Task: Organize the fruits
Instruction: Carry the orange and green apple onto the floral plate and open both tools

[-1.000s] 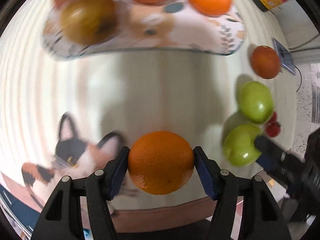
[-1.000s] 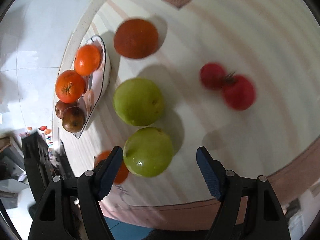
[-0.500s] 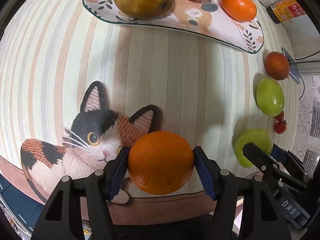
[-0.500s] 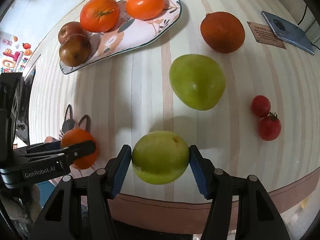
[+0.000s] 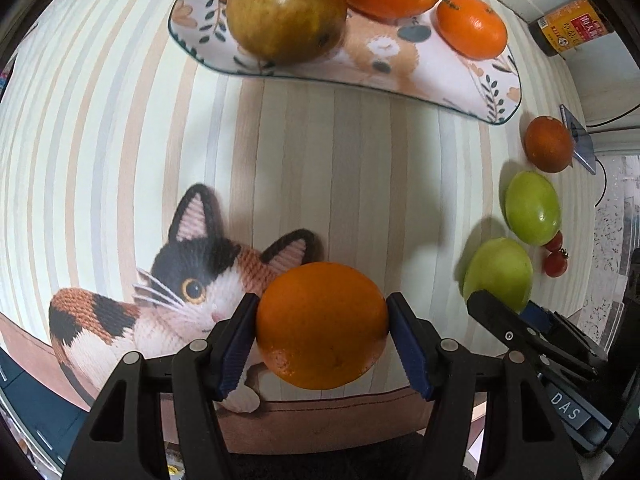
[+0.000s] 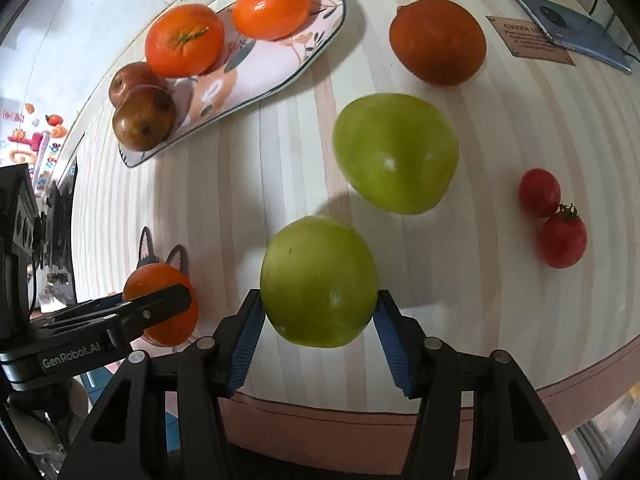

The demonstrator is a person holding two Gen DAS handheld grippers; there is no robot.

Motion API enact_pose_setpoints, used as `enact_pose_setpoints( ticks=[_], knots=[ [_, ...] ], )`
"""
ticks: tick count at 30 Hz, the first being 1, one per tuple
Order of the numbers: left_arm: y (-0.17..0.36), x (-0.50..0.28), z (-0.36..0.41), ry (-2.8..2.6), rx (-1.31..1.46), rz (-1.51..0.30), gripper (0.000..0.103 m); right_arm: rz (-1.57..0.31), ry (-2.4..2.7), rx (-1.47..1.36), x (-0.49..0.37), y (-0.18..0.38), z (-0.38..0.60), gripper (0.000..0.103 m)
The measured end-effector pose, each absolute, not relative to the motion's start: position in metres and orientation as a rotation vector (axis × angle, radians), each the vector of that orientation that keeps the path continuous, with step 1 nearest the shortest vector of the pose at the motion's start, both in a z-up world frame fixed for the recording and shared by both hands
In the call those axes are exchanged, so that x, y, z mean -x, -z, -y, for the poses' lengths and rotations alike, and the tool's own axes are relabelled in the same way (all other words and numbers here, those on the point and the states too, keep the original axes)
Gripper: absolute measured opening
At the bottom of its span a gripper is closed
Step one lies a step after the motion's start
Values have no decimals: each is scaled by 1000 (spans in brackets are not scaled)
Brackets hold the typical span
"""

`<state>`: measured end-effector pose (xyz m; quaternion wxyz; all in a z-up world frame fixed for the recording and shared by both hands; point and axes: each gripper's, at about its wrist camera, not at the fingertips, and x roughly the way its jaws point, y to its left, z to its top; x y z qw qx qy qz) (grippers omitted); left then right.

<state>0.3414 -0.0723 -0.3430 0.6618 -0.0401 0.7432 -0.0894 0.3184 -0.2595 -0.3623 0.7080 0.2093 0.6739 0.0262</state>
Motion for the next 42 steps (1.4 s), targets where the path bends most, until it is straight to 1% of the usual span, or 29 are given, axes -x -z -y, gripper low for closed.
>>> enact_pose_setpoints(
  ticks=[3, 4, 5, 9, 10, 11, 14, 17, 20, 25, 29, 34, 36, 39, 40, 41, 42],
  knots=[
    [342, -348, 75, 205, 91, -1683, 62, -1487, -34, -562, -317, 364, 274, 61],
    [341, -350, 77, 208, 90, -1681, 62, -1488, -22, -573, -317, 364, 278, 68],
    [340, -351, 78, 209, 90, -1680, 62, -1484, -17, -592, -317, 364, 282, 73],
    [337, -354, 82, 217, 86, -1676, 62, -1435, -15, -620, -315, 363, 293, 72],
    [336, -356, 84, 220, 85, -1676, 62, -1431, -25, -615, -314, 363, 291, 64],
    [335, -357, 86, 223, 84, -1675, 62, -1429, -43, -615, -314, 362, 291, 60],
    [329, -362, 92, 236, 88, -1670, 62, -1427, -38, -565, -315, 359, 283, 60],
    [313, -371, 95, 257, 103, -1649, 62, -1400, -49, -617, -314, 351, 285, 60],
    [291, -388, 96, 278, 122, -1612, 62, -1335, -63, -702, -321, 332, 290, 60],
    [268, -430, 105, 283, 116, -1562, 62, -1233, -64, -841, -360, 308, 308, 60],
    [263, -460, 119, 254, 88, -1537, 62, -1218, -31, -902, -394, 312, 319, 60],
    [275, -479, 131, 234, 40, -1551, 63, -1245, 2, -965, -425, 331, 329, 60],
    [282, -482, 136, 227, 17, -1564, 63, -1254, 1, -1005, -430, 338, 332, 61],
    [289, -485, 139, 213, -1, -1573, 63, -1265, -4, -1031, -433, 344, 335, 66],
    [292, -485, 139, 211, -2, -1580, 63, -1263, 2, -1020, -433, 342, 336, 69],
    [295, -486, 139, 211, -4, -1588, 63, -1260, 4, -1008, -432, 340, 337, 75],
    [297, -486, 138, 213, -5, -1593, 67, -1257, 5, -994, -433, 336, 338, 77]
  ],
)
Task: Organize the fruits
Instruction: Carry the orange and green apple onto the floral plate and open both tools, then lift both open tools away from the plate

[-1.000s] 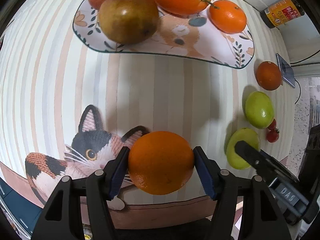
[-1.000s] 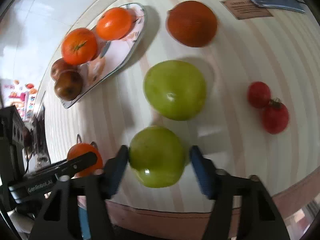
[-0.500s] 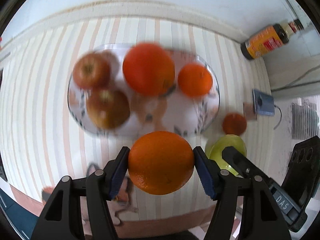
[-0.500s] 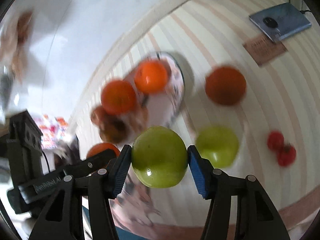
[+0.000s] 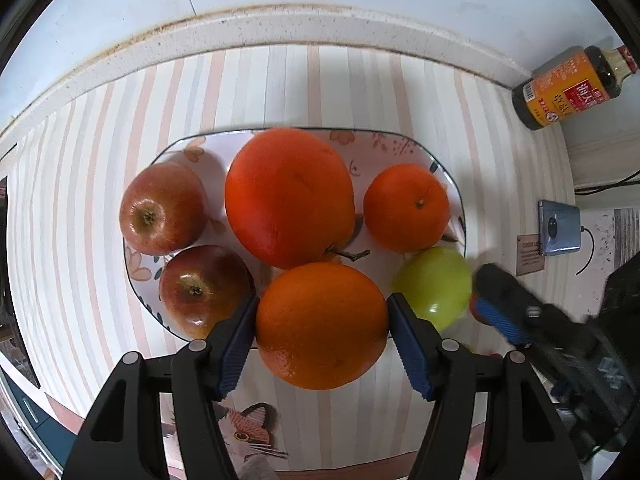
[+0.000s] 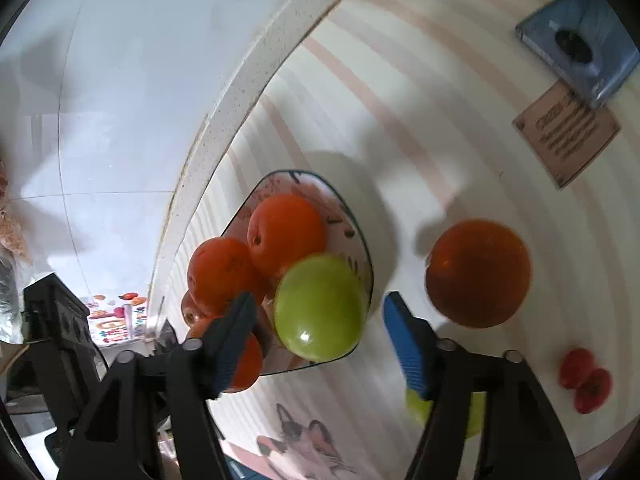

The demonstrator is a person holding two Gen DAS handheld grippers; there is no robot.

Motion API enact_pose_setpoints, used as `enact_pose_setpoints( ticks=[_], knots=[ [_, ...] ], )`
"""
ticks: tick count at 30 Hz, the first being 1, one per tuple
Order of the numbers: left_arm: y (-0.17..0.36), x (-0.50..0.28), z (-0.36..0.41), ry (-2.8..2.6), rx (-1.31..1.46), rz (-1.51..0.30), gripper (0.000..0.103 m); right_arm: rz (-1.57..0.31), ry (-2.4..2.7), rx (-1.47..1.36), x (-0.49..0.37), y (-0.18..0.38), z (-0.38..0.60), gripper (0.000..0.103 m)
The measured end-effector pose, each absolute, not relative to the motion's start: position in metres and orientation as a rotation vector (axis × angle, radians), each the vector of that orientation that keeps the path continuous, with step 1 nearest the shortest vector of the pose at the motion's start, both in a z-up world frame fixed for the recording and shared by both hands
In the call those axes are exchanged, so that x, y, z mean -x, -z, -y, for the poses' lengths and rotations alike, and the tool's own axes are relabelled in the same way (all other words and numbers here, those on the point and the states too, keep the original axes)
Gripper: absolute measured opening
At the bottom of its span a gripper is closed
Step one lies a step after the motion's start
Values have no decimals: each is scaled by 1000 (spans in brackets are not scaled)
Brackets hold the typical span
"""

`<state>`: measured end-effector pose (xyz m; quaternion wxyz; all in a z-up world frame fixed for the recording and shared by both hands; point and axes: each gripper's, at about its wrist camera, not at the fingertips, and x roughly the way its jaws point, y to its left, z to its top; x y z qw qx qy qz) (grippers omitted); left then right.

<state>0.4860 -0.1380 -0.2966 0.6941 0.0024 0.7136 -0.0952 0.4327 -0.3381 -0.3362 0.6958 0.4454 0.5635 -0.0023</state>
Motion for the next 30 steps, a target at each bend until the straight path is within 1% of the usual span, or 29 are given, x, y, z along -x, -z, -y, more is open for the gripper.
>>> enact_pose_setpoints(
  ticks=[1, 2, 3, 5, 8, 11, 16, 20, 25, 30],
  knots=[
    [298, -486, 136, 217, 3, -1595, 72, -1261, 12, -974, -433, 333, 338, 78],
    [297, -486, 135, 216, 5, -1589, 83, -1265, 13, -950, -434, 330, 338, 78],
    [295, -485, 134, 217, 4, -1576, 88, -1268, 12, -932, -435, 329, 339, 79],
    [289, -484, 132, 223, 13, -1555, 88, -1279, 25, -864, -436, 322, 336, 89],
    [278, -481, 127, 226, 26, -1537, 88, -1302, 48, -744, -438, 315, 333, 92],
    [263, -473, 119, 202, -5, -1481, 88, -1312, 71, -581, -434, 301, 322, 97],
    [243, -452, 96, 135, -53, -1385, 88, -1304, 86, -336, -419, 279, 296, 97],
    [235, -429, 78, 78, -89, -1335, 88, -1296, 100, -235, -404, 266, 282, 97],
    [224, -402, 65, 67, -81, -1300, 88, -1252, 97, -187, -386, 239, 270, 97],
    [196, -374, 52, 74, -65, -1244, 88, -1196, 79, -183, -364, 201, 263, 97]
  ],
)
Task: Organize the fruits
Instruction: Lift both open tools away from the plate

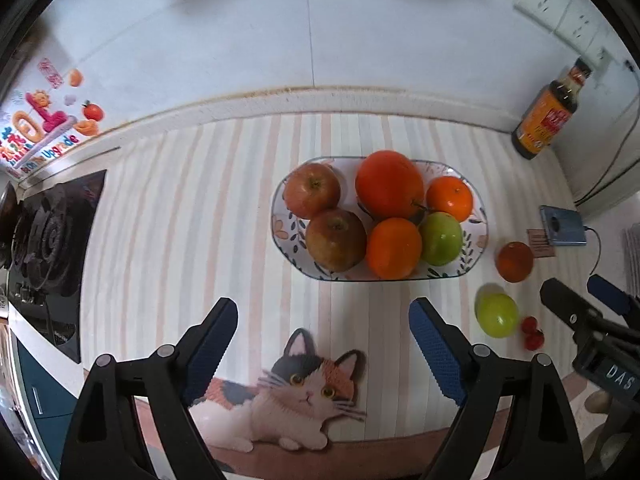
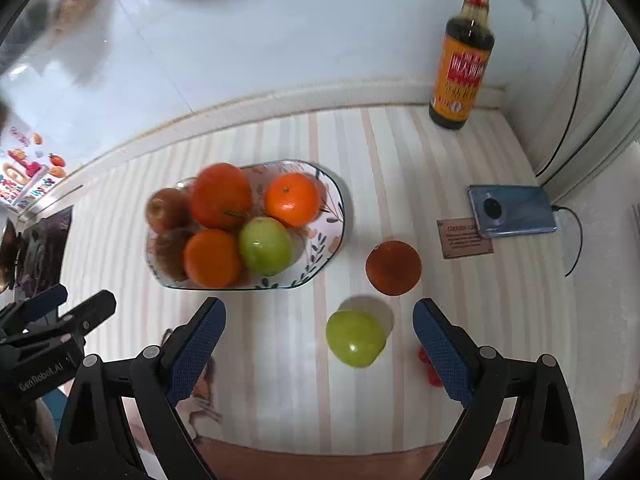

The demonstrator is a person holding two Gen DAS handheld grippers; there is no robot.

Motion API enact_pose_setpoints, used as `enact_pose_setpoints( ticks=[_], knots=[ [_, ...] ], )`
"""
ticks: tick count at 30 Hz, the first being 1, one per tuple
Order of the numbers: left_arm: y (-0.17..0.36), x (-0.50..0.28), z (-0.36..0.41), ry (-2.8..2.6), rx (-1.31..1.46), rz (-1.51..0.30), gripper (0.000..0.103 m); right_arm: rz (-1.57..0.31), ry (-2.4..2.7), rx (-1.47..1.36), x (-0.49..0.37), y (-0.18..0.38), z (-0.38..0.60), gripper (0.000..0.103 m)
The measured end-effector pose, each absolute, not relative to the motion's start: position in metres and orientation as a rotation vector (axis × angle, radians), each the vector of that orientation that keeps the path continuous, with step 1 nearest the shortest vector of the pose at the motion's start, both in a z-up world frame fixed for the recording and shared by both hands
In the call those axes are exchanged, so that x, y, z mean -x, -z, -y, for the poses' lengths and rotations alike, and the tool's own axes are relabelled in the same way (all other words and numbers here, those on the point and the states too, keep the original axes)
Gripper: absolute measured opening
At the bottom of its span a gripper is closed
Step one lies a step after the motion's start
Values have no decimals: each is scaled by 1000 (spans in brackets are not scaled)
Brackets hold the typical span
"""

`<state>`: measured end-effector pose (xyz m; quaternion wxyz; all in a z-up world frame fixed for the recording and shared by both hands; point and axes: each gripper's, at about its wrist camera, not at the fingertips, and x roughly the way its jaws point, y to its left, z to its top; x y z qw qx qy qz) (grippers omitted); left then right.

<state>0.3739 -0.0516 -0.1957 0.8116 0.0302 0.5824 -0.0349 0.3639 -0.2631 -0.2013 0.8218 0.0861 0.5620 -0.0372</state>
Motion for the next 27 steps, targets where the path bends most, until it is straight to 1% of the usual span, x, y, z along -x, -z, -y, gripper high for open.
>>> enact_pose_setpoints(
  ticks=[7, 13, 20, 27],
  knots=[
    [150, -338, 40, 104, -45, -1167, 88, -1118, 57, -153, -324, 149, 252, 97],
    [113, -309, 39, 127, -37, -1102, 88, -1077, 40, -138, -293, 115, 243, 97],
    [83, -284, 41, 155, -36, -1054, 88, -1031, 24, -130, -262, 77, 237, 97],
    [63, -269, 39, 156, -23, -1023, 88, -985, 27, -129, -241, 46, 239, 97]
  ],
)
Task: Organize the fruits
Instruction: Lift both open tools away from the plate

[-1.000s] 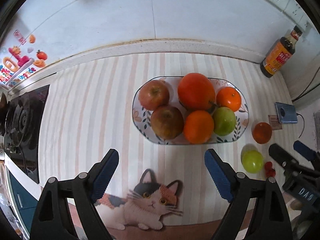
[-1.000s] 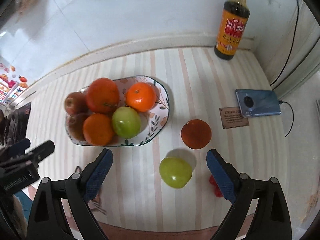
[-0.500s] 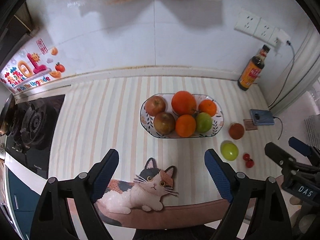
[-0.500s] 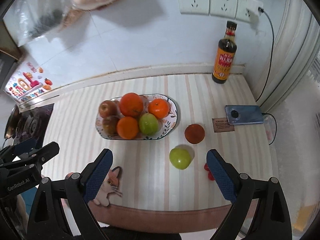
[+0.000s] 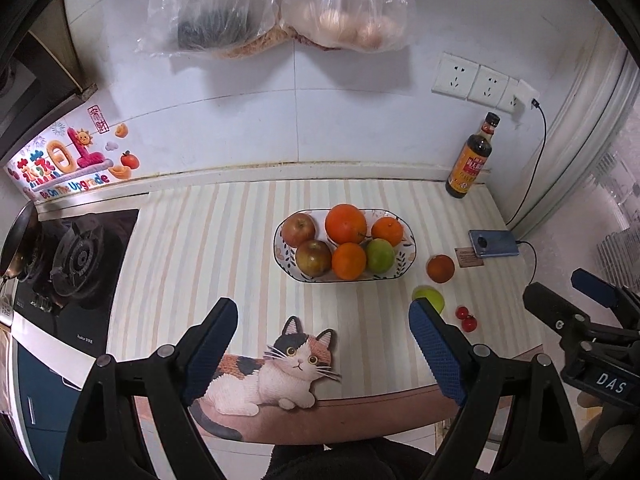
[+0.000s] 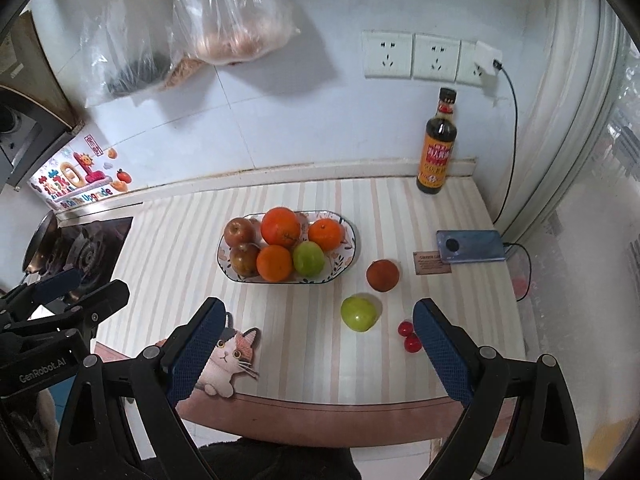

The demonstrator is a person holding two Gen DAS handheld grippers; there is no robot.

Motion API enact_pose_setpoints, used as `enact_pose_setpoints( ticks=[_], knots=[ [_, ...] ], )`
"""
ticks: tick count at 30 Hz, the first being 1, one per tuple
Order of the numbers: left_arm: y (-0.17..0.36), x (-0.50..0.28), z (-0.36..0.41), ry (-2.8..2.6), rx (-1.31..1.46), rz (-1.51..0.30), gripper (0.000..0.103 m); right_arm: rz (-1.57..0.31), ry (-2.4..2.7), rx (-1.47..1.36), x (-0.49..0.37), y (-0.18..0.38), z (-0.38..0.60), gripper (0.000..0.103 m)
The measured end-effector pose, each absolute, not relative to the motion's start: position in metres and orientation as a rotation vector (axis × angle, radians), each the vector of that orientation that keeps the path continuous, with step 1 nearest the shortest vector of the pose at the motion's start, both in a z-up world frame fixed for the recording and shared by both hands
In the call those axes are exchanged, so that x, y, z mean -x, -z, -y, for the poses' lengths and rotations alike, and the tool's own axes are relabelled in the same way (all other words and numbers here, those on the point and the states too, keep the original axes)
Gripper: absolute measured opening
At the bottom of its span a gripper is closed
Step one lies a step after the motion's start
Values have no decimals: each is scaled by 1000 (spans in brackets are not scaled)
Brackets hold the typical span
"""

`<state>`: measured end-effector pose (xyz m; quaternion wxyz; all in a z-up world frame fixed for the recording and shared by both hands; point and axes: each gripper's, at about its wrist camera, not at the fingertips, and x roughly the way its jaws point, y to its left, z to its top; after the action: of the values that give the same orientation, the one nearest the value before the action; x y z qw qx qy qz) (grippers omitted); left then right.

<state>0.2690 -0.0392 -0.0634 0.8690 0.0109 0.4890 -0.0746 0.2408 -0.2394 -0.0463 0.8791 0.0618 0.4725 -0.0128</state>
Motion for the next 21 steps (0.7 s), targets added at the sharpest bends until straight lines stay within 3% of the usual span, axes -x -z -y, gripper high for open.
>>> enact_pose_setpoints(
  ticks=[21],
  knots=[
    [64, -272, 47, 132, -19, -1036, 88, -1007, -8, -179, -251, 53, 248, 97]
  ],
)
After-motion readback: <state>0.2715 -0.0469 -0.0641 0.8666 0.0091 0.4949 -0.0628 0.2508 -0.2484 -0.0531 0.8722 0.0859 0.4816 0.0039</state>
